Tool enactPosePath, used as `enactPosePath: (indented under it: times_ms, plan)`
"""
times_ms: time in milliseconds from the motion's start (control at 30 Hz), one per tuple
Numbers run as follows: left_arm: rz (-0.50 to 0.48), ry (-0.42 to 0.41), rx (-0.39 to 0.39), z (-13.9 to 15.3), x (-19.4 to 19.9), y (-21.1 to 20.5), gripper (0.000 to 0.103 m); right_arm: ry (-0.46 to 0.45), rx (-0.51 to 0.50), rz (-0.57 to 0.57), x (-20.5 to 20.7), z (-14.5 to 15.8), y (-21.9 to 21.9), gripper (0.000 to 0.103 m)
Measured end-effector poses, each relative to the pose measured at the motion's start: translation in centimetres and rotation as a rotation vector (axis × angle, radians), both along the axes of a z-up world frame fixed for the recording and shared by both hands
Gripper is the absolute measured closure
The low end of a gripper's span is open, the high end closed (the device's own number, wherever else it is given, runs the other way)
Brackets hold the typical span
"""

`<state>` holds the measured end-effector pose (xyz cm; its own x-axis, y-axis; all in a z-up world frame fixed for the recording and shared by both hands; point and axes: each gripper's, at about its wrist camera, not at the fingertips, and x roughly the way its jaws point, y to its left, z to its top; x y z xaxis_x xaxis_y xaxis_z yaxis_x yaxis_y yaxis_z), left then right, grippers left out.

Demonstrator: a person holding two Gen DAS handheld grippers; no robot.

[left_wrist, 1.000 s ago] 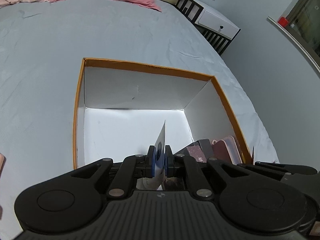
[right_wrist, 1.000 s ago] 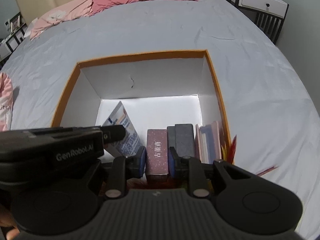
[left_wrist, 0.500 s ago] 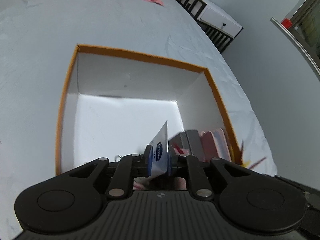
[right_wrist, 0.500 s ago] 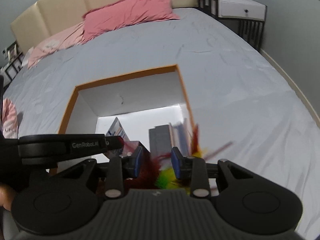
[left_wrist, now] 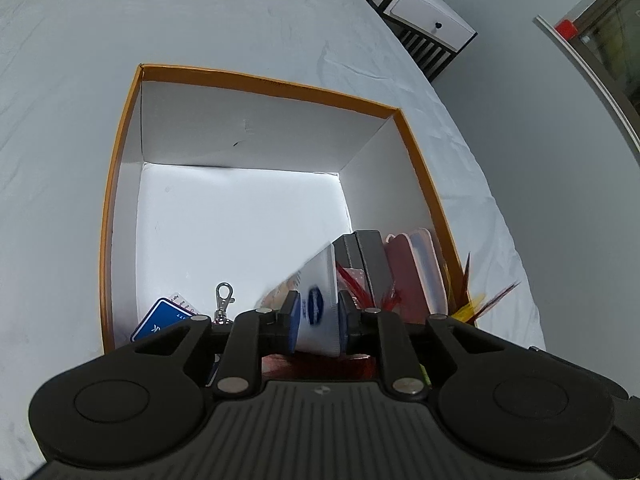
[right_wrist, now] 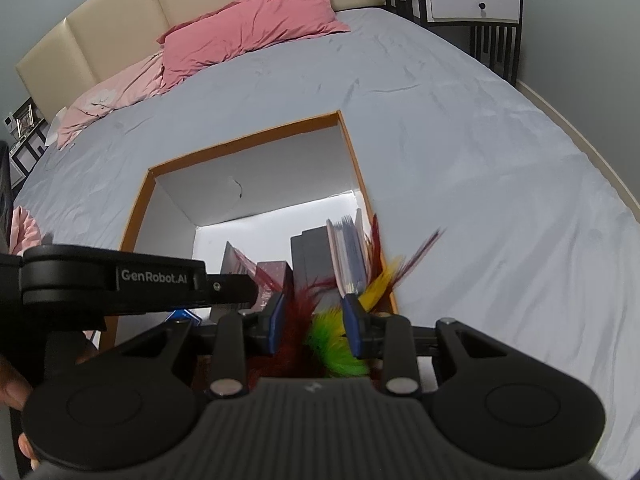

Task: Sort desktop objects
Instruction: 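Carry the card and mauve box into the orange box and open both tools, then withdraw both tools toward the pink selfie stick and gold box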

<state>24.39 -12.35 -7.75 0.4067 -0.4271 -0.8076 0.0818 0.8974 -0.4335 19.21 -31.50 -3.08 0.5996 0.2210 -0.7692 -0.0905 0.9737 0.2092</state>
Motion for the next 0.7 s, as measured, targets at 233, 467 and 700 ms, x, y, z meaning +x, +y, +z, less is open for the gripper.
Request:
enactPosePath:
  times_ms: [233, 467, 700]
  plan:
    - [-0.004, -0.053, -0.001, 2.2, -1.5, 1.0, 0.079, -0.031, -0.017, 0.02, -1.3, 1.2, 0.7, 0.069]
    - [0.008, -0.158, 0.039, 6.4, -5.3, 5.6, 0.079, -0.153, 0.038, 0.093, -3.7, 3.7, 4.1, 0.069]
    - [0.078, -0.166, 0.176, 8.3, -8.4, 14.3, 0.075, -0.187, 0.129, 0.272, -5.2, 4.8, 11.4, 0.068]
